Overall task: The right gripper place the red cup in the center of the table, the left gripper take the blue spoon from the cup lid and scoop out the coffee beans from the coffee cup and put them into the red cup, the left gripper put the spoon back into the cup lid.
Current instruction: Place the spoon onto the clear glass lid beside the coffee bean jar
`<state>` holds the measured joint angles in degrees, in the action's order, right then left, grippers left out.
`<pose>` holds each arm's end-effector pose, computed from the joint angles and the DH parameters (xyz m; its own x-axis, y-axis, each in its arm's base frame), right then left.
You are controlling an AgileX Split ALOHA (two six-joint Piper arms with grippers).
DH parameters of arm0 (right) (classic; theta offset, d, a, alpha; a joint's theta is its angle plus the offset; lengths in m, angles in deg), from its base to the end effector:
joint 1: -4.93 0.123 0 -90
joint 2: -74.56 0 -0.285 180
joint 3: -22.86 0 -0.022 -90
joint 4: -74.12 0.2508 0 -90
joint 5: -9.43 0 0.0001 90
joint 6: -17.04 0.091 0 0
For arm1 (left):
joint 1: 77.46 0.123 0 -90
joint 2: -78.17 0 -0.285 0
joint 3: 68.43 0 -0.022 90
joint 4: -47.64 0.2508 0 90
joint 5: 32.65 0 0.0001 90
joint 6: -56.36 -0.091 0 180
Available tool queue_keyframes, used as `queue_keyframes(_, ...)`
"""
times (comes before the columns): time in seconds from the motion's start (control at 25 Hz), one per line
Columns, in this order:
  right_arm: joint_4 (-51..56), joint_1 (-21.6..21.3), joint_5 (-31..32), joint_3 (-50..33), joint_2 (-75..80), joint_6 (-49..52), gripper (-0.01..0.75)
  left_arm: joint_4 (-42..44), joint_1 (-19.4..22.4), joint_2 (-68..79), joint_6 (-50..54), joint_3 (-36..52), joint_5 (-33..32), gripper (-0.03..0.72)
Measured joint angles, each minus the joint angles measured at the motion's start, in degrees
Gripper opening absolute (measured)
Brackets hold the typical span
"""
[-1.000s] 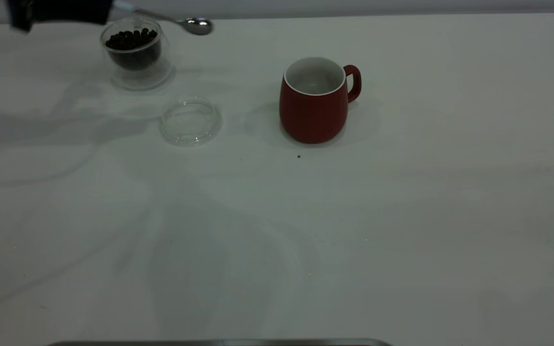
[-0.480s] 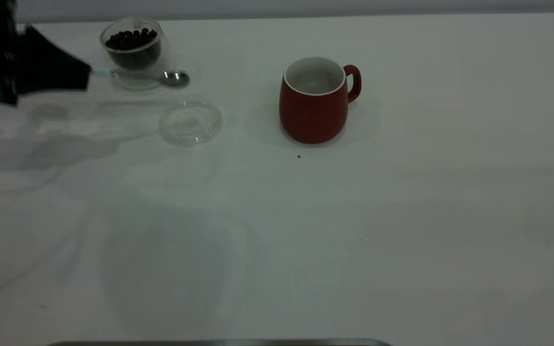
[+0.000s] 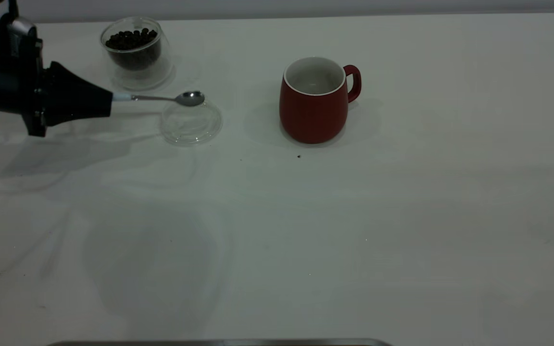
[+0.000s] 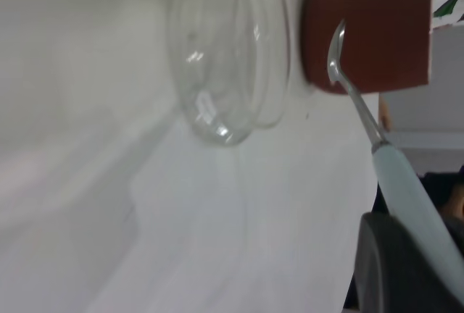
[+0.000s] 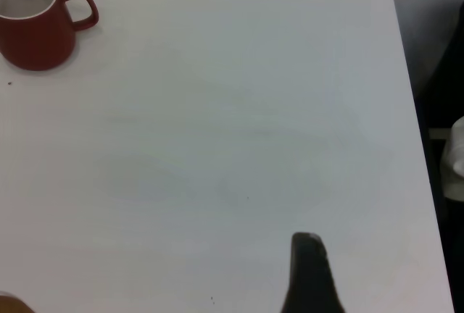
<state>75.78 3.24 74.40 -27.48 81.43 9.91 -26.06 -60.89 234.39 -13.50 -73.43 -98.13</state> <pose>-0.0070 0.0026 0.2629 -0.5297 -0.0963 -0.8427 -0.0524 0.9953 -0.0809 0.4047 0.0375 -0.0155 -0.9713 -0.1572 -0.1786 0.0742 0.5131 -0.8551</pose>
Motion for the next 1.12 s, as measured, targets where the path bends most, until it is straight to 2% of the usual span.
queue_keyframes(0.52, 0.0, 0.0, 0.0, 0.0, 0.0, 0.0, 0.550, -0.8, -1.7, 0.0, -0.3, 0.0, 6.5, 0.122)
queue_keyframes(1.12, 0.0, 0.0, 0.0, 0.0, 0.0, 0.0, 0.550, -1.0, -3.6, 0.0, 0.5, 0.0, 8.4, 0.122)
